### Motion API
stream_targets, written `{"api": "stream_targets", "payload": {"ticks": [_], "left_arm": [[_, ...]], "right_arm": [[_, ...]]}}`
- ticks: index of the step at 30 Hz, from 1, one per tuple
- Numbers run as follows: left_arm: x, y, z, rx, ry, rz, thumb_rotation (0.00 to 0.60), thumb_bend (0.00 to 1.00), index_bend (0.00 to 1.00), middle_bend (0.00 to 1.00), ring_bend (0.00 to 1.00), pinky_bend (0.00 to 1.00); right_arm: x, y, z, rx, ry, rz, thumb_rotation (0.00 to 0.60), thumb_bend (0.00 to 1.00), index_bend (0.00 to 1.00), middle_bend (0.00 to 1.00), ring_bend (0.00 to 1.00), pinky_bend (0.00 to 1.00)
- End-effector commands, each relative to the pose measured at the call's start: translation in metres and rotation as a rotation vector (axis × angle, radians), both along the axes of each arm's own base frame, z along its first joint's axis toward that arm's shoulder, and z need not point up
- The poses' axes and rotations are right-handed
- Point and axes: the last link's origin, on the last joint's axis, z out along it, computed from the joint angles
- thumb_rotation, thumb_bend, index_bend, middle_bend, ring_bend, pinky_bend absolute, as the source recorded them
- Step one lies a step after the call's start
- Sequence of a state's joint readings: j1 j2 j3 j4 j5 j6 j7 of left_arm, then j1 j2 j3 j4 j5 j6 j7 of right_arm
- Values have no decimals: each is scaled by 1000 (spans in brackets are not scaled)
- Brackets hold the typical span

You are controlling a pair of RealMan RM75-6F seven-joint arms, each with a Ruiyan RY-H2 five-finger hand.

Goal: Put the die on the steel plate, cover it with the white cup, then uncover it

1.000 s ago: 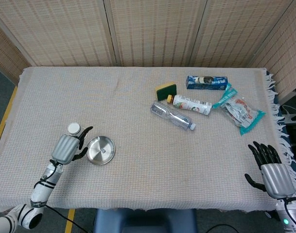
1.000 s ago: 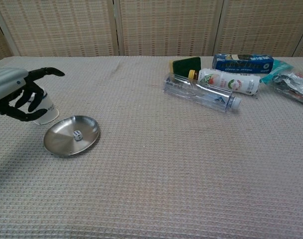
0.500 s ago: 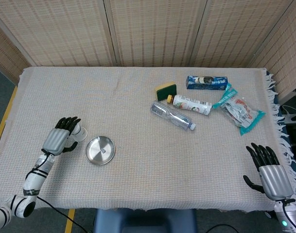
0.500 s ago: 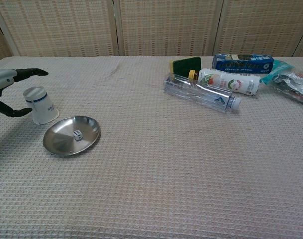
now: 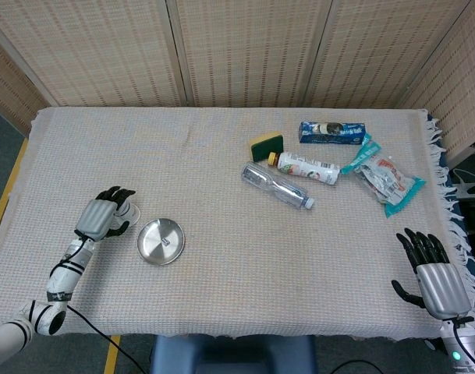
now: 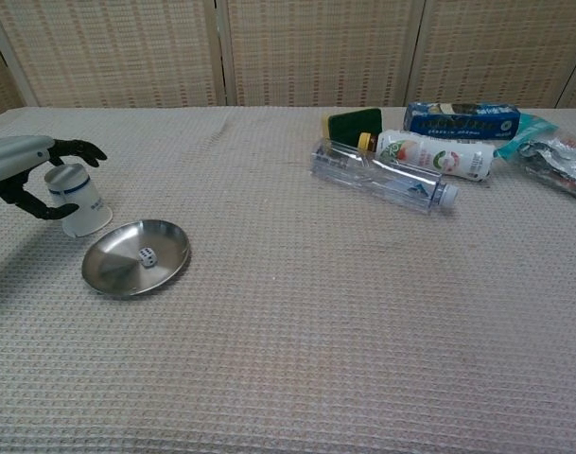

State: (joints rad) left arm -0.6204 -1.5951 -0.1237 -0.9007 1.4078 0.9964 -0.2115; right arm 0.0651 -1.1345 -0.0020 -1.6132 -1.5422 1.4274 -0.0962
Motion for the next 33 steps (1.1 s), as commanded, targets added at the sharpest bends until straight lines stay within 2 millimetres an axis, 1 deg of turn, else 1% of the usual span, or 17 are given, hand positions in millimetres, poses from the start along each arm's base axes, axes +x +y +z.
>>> {"api": "stream_targets", "payload": {"ticks": [1,4,6,11,16,20,25,29,33], "left_arm": [[1,2,-2,14,-5,-9,600,354,225,219,150,266],[1,3,-3,31,3,-22,600,358,302,273,195,359],[0,3,-3,34,9,-23,600,360,333,291,209,406],[-4,4,-4,35,73,-36,600,391,395,304,219,470],[-5,5,-4,31,82,-29,600,426,412,324,234,526],[-4,4,-2,44,78,-40,600,452,417,344,257,618],[-3,2,0,53,72,-45,600,466,417,347,271,680],[-1,-1,4,64,66,-64,600,470,417,349,276,697],[11,-14,8,70,46,-127,600,471,417,348,278,702]], "right_arm": [[0,-1,0,0,1,-2,533,187,0,0,0,0],[-1,-1,0,-3,2,-5,532,186,0,0,0,0],[-1,-1,0,-3,3,-7,532,186,0,0,0,0],[-1,-1,0,-3,3,-8,533,187,0,0,0,0],[-1,-1,0,-1,4,-11,533,186,0,0,0,0],[-1,-1,-1,1,4,-11,533,187,0,0,0,0],[-1,-1,-1,3,4,-11,533,186,0,0,0,0],[-1,-1,-1,4,4,-10,533,187,0,0,0,0],[-1,-1,-2,11,4,-9,532,187,0,0,0,0]]}}
